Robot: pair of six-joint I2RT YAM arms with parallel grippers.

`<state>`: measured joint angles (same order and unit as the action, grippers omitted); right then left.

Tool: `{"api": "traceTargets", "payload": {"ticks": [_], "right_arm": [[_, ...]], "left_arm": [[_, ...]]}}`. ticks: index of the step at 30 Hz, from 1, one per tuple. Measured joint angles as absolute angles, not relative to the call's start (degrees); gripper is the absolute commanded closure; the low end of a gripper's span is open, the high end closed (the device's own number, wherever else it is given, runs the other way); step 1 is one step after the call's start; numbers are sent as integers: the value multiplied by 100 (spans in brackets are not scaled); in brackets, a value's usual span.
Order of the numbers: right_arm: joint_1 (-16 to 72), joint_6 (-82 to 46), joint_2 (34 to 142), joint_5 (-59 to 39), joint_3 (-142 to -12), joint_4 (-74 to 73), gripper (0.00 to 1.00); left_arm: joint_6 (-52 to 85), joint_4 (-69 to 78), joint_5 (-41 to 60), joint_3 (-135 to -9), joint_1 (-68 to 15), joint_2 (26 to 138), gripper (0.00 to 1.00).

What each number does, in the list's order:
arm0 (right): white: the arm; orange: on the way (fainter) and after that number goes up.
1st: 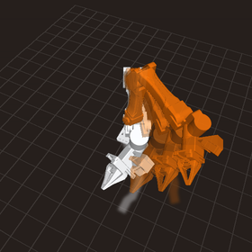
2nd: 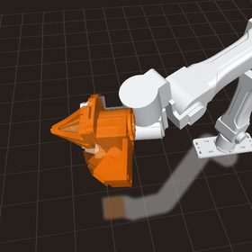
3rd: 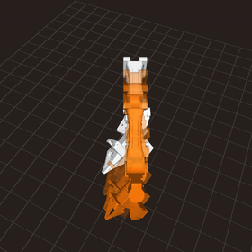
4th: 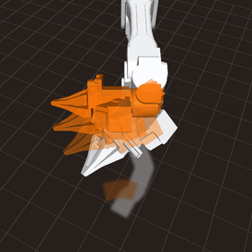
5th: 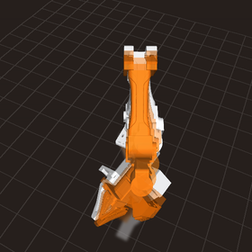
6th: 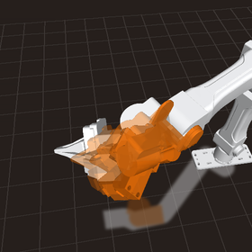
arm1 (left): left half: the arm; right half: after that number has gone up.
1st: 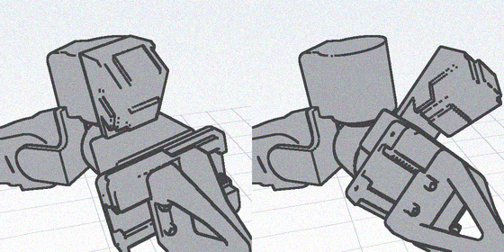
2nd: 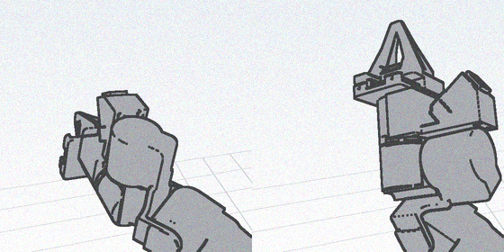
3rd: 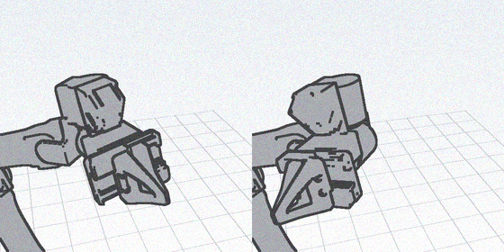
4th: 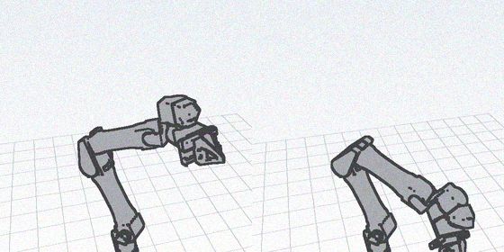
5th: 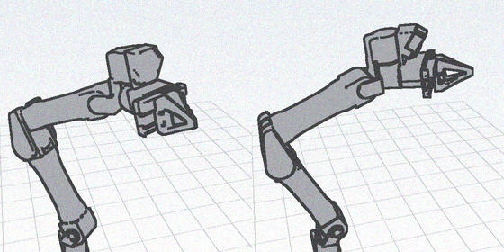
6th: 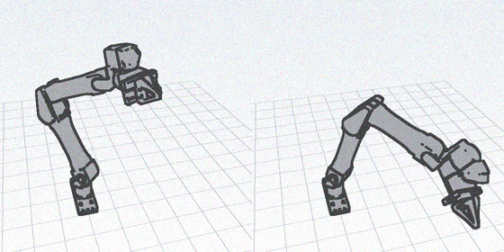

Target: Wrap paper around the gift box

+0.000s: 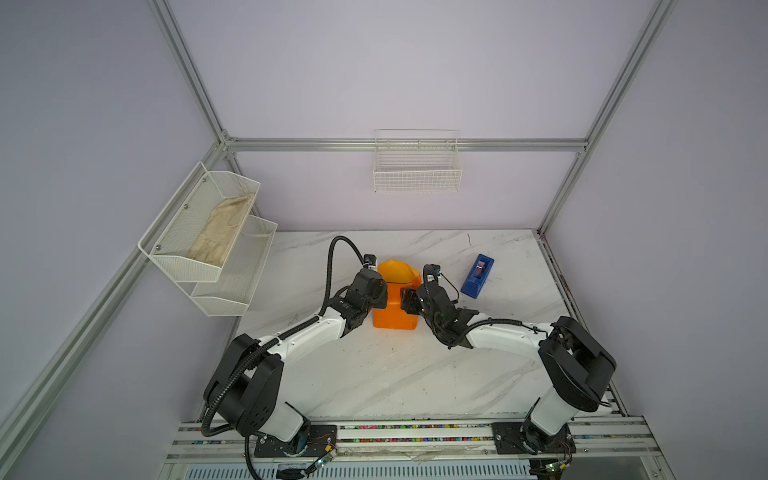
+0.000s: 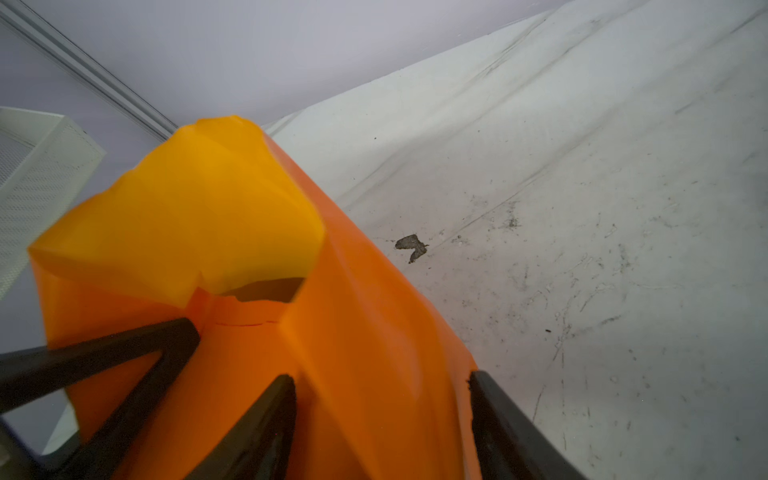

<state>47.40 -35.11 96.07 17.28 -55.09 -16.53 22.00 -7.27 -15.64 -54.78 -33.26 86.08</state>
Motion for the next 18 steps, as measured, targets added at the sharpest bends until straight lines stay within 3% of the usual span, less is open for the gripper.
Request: {"api": "traceTargets", "payload": {"ticks": [7, 13, 18], "right_arm": [[4602, -3406, 9806, 1741, -5739, -1651, 55], [4449, -3269, 9852, 1785, -5865, -1621, 99], [4418, -3251, 9883, 1809, -5977, -1498, 100]], "left_arm": [[2200, -738, -1566, -5489, -3326, 8615, 97], [2206, -757, -1577, -5498, -3326, 8615, 99], [2220, -816, -1594, -5555, -3326, 8648, 100]]}}
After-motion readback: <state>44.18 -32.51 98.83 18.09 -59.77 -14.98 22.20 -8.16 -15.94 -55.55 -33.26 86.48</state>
